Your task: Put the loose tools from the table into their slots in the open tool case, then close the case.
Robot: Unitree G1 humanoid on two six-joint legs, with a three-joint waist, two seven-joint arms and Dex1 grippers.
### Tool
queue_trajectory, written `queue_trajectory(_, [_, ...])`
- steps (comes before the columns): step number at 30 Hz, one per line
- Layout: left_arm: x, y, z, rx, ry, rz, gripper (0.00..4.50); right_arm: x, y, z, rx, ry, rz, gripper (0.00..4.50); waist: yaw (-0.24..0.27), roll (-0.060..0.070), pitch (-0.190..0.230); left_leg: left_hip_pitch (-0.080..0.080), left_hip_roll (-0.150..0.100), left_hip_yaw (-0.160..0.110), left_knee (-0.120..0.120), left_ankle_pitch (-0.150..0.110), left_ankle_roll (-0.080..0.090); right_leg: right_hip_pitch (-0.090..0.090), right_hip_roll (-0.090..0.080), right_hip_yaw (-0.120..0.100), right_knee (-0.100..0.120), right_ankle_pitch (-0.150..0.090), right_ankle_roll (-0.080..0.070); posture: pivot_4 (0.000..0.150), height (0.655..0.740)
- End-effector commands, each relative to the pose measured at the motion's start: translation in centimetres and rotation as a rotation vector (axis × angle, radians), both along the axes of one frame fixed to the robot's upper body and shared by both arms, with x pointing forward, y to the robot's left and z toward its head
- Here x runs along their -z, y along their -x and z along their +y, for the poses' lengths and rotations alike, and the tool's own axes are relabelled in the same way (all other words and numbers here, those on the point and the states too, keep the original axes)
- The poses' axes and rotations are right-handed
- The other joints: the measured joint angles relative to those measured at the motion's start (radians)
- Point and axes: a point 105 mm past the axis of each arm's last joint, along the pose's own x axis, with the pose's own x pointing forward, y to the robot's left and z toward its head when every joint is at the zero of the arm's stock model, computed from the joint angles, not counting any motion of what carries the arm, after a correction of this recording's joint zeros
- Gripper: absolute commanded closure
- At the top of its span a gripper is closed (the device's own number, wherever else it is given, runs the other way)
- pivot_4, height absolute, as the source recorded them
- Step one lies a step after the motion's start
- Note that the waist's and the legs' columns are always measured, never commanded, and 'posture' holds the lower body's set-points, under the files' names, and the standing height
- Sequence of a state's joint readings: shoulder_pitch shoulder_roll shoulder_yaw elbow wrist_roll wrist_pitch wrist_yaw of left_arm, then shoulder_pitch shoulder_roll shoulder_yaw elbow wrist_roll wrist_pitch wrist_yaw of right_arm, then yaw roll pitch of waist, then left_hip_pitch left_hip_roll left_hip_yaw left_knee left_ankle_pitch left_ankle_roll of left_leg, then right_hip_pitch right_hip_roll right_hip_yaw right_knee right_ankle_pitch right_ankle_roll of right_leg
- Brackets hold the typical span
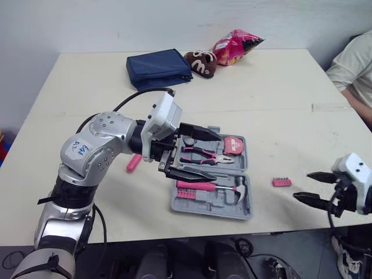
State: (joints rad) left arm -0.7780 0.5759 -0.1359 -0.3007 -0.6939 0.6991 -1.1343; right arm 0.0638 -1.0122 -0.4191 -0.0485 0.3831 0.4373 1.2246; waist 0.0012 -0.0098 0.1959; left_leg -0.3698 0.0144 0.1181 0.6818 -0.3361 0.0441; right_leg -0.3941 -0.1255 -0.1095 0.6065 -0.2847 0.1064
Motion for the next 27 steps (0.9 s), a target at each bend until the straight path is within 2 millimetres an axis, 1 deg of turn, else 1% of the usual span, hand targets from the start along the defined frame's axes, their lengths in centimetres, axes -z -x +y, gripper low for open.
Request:
queue_trajectory(1, [-1.0,0.5,0.0,0.005,0.007,-0.049,0.0,0.8,-1.7,-1.7,-0.073,0.051,-0.019,0.11,-0.004,0.001,0.001,0.0,0.0,0.001,0.0,0.0,0.0,-0.001,0.0,0.0,0.001,0.0,0.0,0.15,0.7338])
queue_trajectory(4, [-1.1,0.6,0.0,0.0,0.008,-0.051,0.0,2.0,-2.2,-1.6,-0.138,0.06,0.008,0.11,-0.001,0.002,0.002,0.0,0.0,0.0,0.0,0.001,-0.001,-0.001,-0.003,0.0,0.004,-0.001,-0.002,0.15,0.7338])
queue_trajectory(8, [-1.2,0.8,0.0,-0.005,0.007,-0.049,0.0,2.7,-3.1,-1.5,-0.162,0.042,0.025,0.11,0.001,0.003,0.002,-0.001,0.0,-0.002,0.002,0.001,-0.002,-0.001,-0.004,-0.001,0.005,-0.001,-0.002,0.15,0.7338])
queue_trajectory(13, [-1.1,0.8,0.1,-0.017,0.004,-0.046,0.0,2.9,-3.8,-1.0,-0.193,0.024,0.018,0.11,-0.001,0.003,0.002,-0.001,0.0,-0.002,0.002,0.001,-0.002,0.0,-0.005,-0.001,0.004,-0.001,-0.002,0.15,0.7338])
queue_trajectory(18, [-1.1,0.8,0.1,-0.022,0.003,-0.046,0.0,3.2,-3.8,-0.4,-0.229,0.011,0.038,0.11,0.0,0.003,0.002,-0.001,0.0,-0.003,0.002,0.001,-0.002,0.0,-0.005,-0.001,0.005,-0.001,-0.002,0.15,0.7338])
queue_trajectory(21, [-1.1,0.8,0.1,-0.025,0.004,-0.047,0.0,3.6,-3.6,-0.2,-0.237,0.015,0.05,0.88,0.001,0.003,0.002,-0.001,0.0,-0.003,0.002,0.001,-0.002,0.0,-0.005,-0.002,0.005,-0.001,-0.002,0.15,0.7338])
queue_trajectory(25, [-1.1,0.7,0.2,-0.028,0.003,-0.045,0.0,3.8,-3.5,0.1,-0.228,0.0,0.046,2.89,0.0,0.003,0.002,-0.001,0.0,-0.003,0.002,0.001,-0.003,0.0,-0.005,-0.002,0.005,-0.001,-0.002,0.15,0.7338])
queue_trajectory(27, [-1.1,0.6,0.2,-0.029,0.002,-0.044,0.0,3.9,-3.2,0.3,-0.216,-0.012,0.041,2.89,0.001,0.003,0.002,-0.001,0.0,-0.003,0.002,0.001,-0.003,0.0,-0.005,-0.002,0.005,-0.001,-0.002,0.15,0.7338])
